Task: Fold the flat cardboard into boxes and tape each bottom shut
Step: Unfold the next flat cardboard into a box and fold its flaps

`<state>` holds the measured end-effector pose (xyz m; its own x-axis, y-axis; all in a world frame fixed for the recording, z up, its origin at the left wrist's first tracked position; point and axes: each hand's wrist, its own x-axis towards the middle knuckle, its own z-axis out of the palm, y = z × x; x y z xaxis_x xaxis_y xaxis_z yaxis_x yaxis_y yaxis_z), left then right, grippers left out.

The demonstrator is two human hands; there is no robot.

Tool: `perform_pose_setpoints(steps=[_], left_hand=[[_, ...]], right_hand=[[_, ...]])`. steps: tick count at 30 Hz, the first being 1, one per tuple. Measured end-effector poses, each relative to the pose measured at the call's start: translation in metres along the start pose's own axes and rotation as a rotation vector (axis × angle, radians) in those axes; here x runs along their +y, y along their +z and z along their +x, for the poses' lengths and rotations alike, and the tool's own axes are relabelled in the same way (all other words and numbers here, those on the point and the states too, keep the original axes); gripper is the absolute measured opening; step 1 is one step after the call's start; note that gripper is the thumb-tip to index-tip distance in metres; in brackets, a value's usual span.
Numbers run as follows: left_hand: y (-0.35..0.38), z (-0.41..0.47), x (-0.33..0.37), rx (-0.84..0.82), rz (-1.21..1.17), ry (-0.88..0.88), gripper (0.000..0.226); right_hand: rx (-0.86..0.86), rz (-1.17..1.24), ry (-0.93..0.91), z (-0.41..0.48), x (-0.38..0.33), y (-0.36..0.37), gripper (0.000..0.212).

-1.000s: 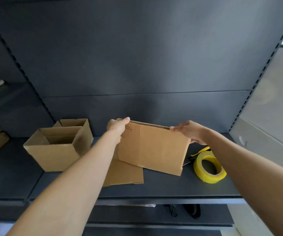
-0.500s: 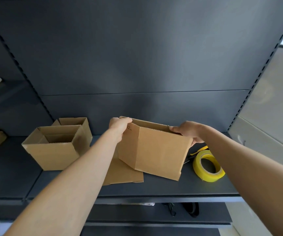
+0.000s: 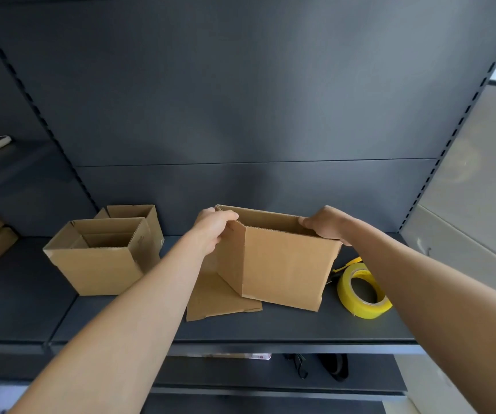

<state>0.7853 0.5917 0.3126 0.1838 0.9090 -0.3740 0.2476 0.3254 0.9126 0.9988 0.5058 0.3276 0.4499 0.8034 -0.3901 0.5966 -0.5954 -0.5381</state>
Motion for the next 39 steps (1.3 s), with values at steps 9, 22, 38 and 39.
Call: perform_pose_setpoints(steps=[9,22,38,39], left_hand=[[0.002,-0.009,0.006,-0.134,0.083,0.106,0.023],[0.041,-0.02,0.005,-0.32,0.03,0.101,0.027],[0.002,0.002,-0.008,-0.171,0.072,0.07,0.048],[-0.002,0.003,-0.011,-0.166,0.095,0.064,0.057]], right_hand=[[0.298,-0.09,-0.027,0.003,0.001,-0.002,0.024],[0.407,-0.184,0.081,0.004,0.036,-0.02,0.009],[0.305,-0.135,-0.023,0.01,-0.006,0.008,0.015],[0.301,-0.129,-0.025,0.012,-0.009,0.011,0.014]])
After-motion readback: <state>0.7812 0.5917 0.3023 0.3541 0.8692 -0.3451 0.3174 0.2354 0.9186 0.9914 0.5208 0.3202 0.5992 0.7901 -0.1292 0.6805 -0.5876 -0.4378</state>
